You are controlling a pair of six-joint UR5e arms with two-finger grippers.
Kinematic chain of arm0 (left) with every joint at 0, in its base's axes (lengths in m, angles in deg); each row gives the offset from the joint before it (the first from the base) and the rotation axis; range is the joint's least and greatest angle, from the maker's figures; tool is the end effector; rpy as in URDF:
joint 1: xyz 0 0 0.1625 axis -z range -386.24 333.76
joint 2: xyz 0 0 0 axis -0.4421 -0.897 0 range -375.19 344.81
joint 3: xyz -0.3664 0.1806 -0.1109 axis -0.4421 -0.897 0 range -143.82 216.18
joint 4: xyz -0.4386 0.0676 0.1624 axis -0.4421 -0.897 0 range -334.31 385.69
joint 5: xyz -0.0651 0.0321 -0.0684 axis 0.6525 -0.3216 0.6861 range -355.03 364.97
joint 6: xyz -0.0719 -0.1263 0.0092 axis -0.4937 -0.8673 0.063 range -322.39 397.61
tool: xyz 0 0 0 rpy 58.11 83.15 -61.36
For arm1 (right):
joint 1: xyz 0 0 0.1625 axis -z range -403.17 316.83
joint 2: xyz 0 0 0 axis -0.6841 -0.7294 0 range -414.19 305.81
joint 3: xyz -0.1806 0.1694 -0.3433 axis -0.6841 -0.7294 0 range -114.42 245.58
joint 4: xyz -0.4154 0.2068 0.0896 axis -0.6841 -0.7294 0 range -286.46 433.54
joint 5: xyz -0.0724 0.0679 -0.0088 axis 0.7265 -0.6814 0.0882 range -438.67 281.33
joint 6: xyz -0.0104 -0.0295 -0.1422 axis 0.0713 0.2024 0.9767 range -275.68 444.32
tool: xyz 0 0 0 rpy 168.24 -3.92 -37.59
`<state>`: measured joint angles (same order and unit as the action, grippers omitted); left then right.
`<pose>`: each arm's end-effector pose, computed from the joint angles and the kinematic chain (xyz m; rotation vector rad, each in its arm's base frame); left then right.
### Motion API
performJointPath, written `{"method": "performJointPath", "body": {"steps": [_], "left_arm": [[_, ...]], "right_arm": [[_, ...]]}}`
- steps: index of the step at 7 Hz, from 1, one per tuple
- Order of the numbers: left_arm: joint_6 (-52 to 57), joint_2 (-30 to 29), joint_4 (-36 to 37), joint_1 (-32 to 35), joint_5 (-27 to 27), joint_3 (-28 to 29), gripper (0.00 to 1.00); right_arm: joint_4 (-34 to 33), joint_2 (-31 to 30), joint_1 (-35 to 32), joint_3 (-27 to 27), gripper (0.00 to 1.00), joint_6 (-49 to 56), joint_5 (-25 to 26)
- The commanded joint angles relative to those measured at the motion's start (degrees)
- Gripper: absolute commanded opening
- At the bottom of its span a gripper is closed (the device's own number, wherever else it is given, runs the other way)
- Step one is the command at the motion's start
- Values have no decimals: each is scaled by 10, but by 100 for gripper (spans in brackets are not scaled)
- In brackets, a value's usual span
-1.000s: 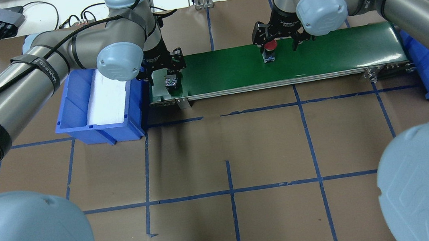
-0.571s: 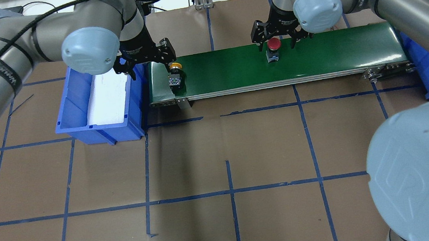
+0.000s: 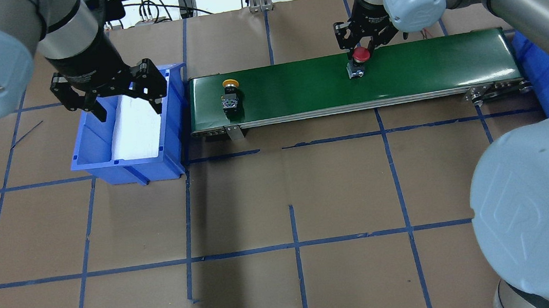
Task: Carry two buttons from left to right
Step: 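Carry the red button to the far bin while the left gripper withdraws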
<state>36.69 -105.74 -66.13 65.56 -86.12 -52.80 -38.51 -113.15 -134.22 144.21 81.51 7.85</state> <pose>-0.1478 -0.5493 0.4415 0.0243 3.1217 0.0359 0.1560 -0.7481 0.2315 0.0454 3.0786 -0.0612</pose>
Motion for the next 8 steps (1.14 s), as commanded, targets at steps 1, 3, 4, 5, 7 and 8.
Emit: {"method": "performJointPath", "body": {"steps": [1, 3, 4, 5, 7, 8], "left_arm": [[7, 41, -44, -1, -2, 18, 100], [16, 41, -46, -11, -29, 11, 100], [17, 40, -33, -7, -28, 16, 100], [21, 39, 20, -10, -26, 8, 100], [36, 35, 19, -14, -35, 3, 100], [36, 35, 0, -26, -33, -3, 100]], "right_arm": [[24, -12, 12, -7, 4, 3, -1], [121, -88, 65, -15, 5, 90, -6], [167, -120, 112, -25, 5, 164, 7], [198, -142, 169, -27, 5, 232, 20], [196, -143, 278, -28, 5, 395, 63], [175, -124, 326, -30, 5, 459, 62]]}}
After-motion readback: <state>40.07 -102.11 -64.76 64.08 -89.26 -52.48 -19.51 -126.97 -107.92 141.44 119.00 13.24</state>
